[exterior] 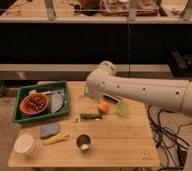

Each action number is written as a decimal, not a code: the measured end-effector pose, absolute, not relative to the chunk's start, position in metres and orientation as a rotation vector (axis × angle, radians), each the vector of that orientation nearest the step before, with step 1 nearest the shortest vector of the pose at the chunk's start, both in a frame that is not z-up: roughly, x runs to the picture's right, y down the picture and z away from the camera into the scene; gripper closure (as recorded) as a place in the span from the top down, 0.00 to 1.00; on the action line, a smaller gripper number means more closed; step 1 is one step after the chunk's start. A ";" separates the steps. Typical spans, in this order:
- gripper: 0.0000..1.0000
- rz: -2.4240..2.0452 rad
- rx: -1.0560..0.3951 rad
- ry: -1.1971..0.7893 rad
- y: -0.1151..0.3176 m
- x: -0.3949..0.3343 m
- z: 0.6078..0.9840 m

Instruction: Place towel in metal cup

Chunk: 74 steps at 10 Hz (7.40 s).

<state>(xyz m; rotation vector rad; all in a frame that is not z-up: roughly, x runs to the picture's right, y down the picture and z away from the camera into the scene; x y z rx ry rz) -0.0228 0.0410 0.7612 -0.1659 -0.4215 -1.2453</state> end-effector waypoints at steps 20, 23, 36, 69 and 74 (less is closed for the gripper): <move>0.64 -1.495 -0.242 -0.537 0.013 -0.139 0.798; 0.64 -1.584 -0.242 -0.565 -0.009 -0.187 0.819; 0.64 -1.636 -0.297 -0.660 0.020 -0.252 0.861; 0.33 -1.289 -0.484 -0.452 0.069 -0.261 0.957; 0.00 -1.287 -0.478 -0.456 0.067 -0.263 0.955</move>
